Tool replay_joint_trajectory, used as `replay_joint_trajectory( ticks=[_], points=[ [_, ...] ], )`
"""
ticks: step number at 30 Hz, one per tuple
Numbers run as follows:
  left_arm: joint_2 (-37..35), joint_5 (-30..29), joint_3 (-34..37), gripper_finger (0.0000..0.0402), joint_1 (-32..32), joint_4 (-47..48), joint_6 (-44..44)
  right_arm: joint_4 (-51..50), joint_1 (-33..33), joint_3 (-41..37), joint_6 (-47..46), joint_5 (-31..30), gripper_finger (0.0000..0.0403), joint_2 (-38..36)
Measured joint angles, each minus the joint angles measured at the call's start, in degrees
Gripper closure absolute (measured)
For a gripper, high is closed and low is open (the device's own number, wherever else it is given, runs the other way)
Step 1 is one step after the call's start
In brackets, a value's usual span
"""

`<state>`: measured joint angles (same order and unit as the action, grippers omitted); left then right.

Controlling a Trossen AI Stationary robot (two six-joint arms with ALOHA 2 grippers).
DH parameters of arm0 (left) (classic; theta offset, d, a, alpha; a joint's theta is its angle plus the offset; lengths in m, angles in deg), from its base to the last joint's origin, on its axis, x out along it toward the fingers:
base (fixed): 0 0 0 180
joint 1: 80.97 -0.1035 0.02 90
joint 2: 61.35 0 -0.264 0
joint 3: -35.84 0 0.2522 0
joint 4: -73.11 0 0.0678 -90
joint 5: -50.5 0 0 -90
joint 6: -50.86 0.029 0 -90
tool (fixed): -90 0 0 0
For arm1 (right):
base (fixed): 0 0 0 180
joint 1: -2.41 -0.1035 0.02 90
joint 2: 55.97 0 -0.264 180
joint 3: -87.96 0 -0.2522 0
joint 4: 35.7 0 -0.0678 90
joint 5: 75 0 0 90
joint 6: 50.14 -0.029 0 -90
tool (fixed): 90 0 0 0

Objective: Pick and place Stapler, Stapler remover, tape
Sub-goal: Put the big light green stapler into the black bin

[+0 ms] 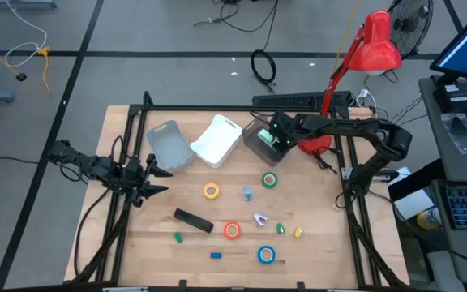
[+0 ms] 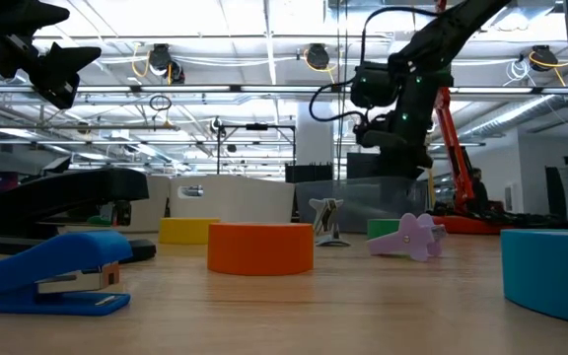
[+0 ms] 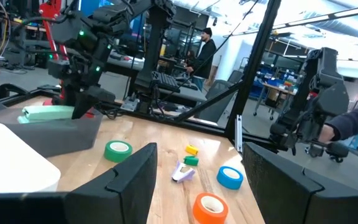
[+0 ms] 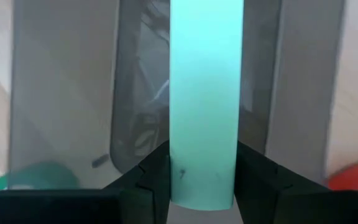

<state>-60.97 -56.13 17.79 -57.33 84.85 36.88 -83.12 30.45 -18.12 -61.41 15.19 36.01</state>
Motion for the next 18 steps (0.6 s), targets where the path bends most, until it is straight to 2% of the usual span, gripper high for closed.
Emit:
replay_joint_trajectory(
  ticks=[12,18],
  points=[
    [0.0,0.0,0.0,0.0160,0.0,0.0,0.1,1.9,0.1,0.0,-0.4,-0.3,0.0273,0.8],
    [0.0,0.0,0.0,0.0160,0.0,0.0,0.3,2.2,0.1,0.0,-0.4,-0.3,0.0254,0.8]
  ],
)
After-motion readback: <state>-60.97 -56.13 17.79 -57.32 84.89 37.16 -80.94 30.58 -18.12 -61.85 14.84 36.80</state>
